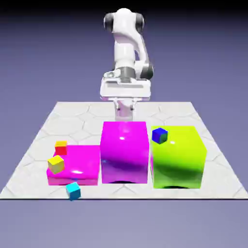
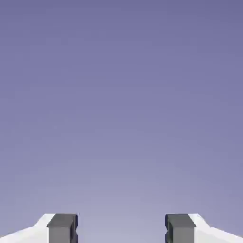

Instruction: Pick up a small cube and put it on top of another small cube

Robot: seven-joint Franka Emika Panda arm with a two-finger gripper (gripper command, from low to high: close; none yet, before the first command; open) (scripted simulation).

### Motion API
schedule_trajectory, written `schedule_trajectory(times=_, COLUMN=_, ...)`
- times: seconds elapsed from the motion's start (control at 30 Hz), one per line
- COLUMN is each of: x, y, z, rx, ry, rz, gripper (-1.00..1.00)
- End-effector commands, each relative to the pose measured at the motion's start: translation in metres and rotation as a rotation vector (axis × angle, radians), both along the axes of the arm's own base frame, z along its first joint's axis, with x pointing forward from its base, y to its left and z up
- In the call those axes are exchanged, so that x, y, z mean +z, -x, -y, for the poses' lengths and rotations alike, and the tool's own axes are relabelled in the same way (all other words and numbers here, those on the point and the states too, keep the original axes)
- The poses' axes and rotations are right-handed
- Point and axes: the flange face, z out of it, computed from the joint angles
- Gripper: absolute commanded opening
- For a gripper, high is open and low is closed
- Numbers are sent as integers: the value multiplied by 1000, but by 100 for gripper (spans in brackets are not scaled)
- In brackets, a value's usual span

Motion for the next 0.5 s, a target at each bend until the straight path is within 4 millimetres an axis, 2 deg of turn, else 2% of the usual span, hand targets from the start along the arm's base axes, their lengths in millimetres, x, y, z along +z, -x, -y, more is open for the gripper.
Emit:
schedule_trajectory(times=0.0, x=-4, y=-10, z=3, rx=10, ry=17, rz=-35, gripper=0)
schedule_trajectory(times=0.23, x=-40, y=-75, z=31, rx=83, ry=127, rz=-280, gripper=0)
schedule_trajectory(times=0.47, x=-93, y=-130, z=69, rx=164, ry=217, rz=-534, gripper=0)
